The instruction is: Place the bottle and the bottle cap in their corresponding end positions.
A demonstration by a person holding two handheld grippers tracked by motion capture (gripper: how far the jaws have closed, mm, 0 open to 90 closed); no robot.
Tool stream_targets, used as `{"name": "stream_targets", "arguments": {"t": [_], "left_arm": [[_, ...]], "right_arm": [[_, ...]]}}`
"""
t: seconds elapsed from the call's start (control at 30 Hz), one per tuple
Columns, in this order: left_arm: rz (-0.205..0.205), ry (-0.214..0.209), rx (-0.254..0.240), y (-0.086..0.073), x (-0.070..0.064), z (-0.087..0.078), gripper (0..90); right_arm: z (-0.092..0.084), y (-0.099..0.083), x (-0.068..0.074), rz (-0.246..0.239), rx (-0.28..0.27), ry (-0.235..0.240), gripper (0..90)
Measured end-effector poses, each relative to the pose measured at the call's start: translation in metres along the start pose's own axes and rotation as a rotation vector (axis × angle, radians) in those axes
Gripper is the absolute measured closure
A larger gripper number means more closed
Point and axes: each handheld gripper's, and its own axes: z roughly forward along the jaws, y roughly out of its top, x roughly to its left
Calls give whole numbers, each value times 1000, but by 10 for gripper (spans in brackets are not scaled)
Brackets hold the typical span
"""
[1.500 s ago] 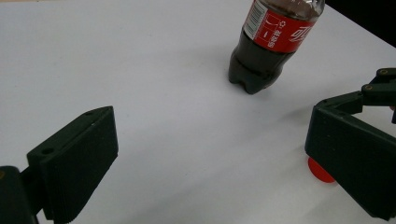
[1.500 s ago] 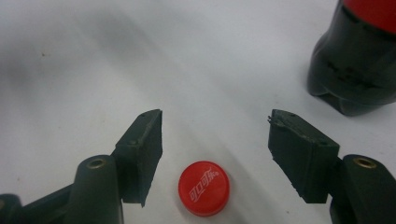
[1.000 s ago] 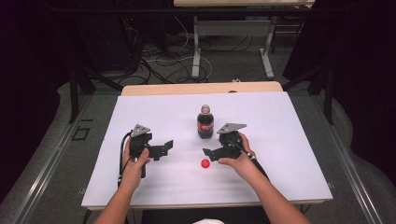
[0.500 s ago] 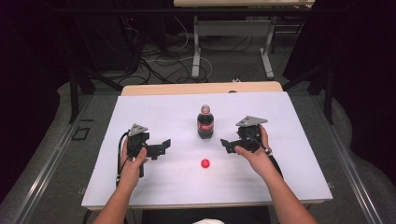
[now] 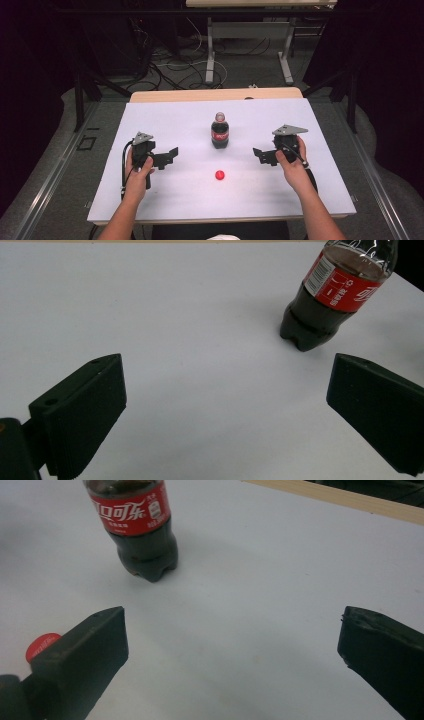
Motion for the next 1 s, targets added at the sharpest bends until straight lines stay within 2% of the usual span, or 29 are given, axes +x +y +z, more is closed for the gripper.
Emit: {"name": "stream_targets", "arguments": {"t": [0.03, 0.07, 0.2, 0.4, 0.43, 0.53, 0.6, 0.67, 0.7, 0.77, 0.87, 0.93, 1.0], "left_arm": [[-5, 7, -11, 0, 1, 0, 29], [-5, 5, 1, 0, 2, -1, 29], [-15, 19, -10, 0, 6, -2, 29], [-24, 41, -11, -2, 13, -1, 29], [-25, 40, 4, -1, 14, -2, 29], [-35, 50, -9, -3, 17, -1, 29], [-42, 51, 10, -3, 20, -1, 29], [-46, 59, -4, -4, 22, 0, 29], [-45, 58, 13, -4, 23, -1, 29], [-54, 66, 5, -5, 25, 0, 29], [-60, 70, 12, -6, 29, 1, 29], [-66, 76, 6, -7, 31, 1, 29], [-75, 80, 9, -8, 33, 2, 29]], "right_arm": [[-2, -1, -2, 17, 1, 0, 0], [-3, -2, -6, 17, 5, -8, 0], [-10, -7, -20, 33, 28, -50, 0], [-17, -16, -37, 67, 59, -88, 0], [-17, -18, -39, 79, 60, -86, 0], [-19, -23, -47, 101, 72, -94, 0], [-19, -26, -52, 123, 80, -104, 0], [-20, -30, -57, 135, 88, -118, 0], [-20, -32, -60, 137, 96, -123, 0], [-20, -36, -64, 157, 100, -122, 0], [-21, -41, -70, 162, 106, -145, 0], [-20, -45, -73, 182, 107, -148, 0], [-21, -48, -77, 179, 108, -152, 0]]}}
